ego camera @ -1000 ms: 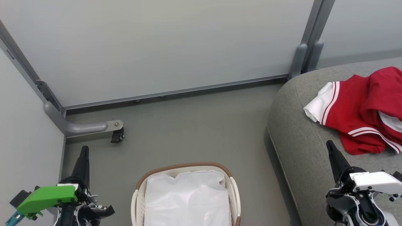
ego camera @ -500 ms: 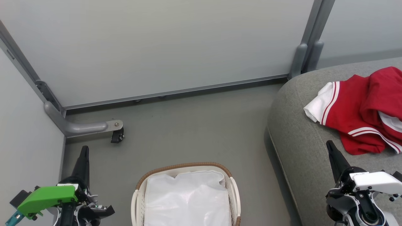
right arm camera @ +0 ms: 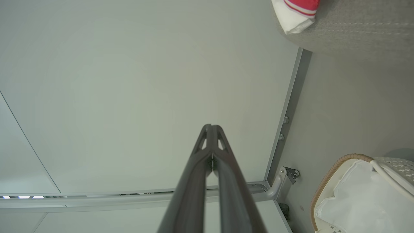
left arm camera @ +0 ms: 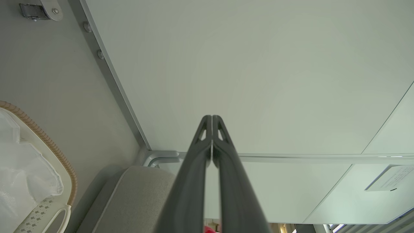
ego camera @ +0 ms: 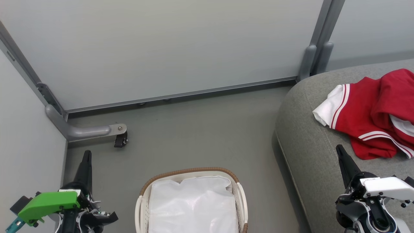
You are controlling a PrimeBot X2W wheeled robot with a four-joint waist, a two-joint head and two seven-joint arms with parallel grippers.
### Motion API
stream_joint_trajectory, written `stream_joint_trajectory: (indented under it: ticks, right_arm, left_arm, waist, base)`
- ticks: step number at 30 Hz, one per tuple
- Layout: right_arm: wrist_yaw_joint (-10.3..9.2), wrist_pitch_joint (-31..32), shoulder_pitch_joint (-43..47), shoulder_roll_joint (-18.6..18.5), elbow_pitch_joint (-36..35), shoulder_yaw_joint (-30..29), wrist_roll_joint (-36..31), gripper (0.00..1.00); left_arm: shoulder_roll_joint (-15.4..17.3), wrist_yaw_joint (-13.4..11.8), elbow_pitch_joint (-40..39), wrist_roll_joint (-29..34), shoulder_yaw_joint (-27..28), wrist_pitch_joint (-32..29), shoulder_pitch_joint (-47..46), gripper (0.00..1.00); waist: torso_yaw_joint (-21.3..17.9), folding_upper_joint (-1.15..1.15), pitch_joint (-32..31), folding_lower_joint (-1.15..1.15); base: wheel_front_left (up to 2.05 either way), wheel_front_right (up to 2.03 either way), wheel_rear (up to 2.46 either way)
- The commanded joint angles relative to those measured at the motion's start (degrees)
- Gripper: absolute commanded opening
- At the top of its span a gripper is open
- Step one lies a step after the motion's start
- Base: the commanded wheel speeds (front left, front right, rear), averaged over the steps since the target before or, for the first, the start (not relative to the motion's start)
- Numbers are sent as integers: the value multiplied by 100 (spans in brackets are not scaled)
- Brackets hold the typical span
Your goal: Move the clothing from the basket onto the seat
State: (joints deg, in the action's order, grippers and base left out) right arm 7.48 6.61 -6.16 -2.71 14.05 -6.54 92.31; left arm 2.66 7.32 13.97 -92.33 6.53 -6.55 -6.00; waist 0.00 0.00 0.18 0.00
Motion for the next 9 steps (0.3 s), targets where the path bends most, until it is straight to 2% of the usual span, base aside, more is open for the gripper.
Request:
stream_joint_trajectory:
  ticks: [1,9]
  right_arm:
    - [2,7,-7,-32,-16,-9,20,0]
    - [2,7,-7,-32,-16,-9,20,0]
  left_arm:
    - [40,32,-5,-18,8,-17,-49,0]
    - [40,32,-5,-18,8,-17,-49,0]
  waist:
    - [0,0,0,0]
    - [0,0,0,0]
  base:
    - [0,0,0]
    - [0,0,0]
